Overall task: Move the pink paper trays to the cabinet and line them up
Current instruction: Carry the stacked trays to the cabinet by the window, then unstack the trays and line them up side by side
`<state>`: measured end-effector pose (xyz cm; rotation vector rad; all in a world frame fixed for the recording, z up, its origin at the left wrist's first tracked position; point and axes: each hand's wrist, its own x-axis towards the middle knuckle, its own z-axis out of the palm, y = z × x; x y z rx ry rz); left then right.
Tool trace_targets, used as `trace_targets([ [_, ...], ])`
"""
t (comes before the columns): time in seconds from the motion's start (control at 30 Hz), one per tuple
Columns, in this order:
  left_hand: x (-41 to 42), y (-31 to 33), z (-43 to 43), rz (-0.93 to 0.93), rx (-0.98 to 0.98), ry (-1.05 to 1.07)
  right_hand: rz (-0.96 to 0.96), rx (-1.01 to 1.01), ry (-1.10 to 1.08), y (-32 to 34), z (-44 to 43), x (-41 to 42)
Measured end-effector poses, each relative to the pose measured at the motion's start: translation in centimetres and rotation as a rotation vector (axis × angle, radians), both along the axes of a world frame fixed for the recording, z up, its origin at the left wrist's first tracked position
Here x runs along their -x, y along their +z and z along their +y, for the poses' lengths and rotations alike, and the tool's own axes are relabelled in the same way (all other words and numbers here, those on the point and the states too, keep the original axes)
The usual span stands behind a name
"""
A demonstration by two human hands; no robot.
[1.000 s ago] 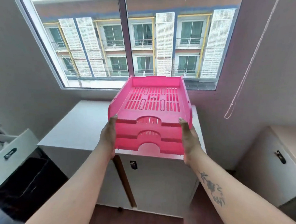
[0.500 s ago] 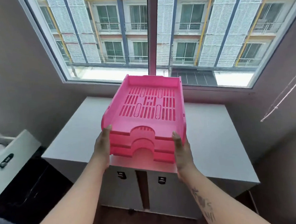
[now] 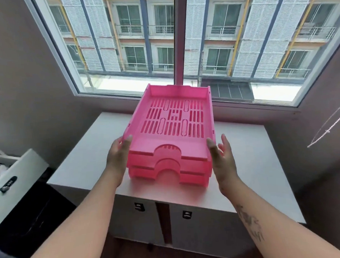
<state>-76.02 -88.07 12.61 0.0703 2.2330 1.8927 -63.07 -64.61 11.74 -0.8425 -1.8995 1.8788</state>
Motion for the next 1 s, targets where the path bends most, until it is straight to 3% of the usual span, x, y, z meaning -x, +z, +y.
trace_targets([
  [0.2,4.3,3.9,1.0,0.080,0.214,0.120,-0.096,-0.073,0.023,4.7,4.2,3.2],
  [0.3,4.8,3.6,2.1,0.046,0.363,0.020,-0.183,-0.120,0.097,4.2,3.4,4.4],
  [0.47,5.1,5.0,2.4,0.264,0.585,0.088,-0.099,-0.084,-0.129,4.8,1.0,5.6],
  [0.7,11.4,8.5,-6.4,0.313,0.460,0.118,0.050,-0.126,-0.108,7.8,-7.8,10.8],
  [1.0,18.2,4.3,-21.4,0.237,0.397,0.257,-0.137,-0.193,0.131,4.2,-21.3,20.0],
])
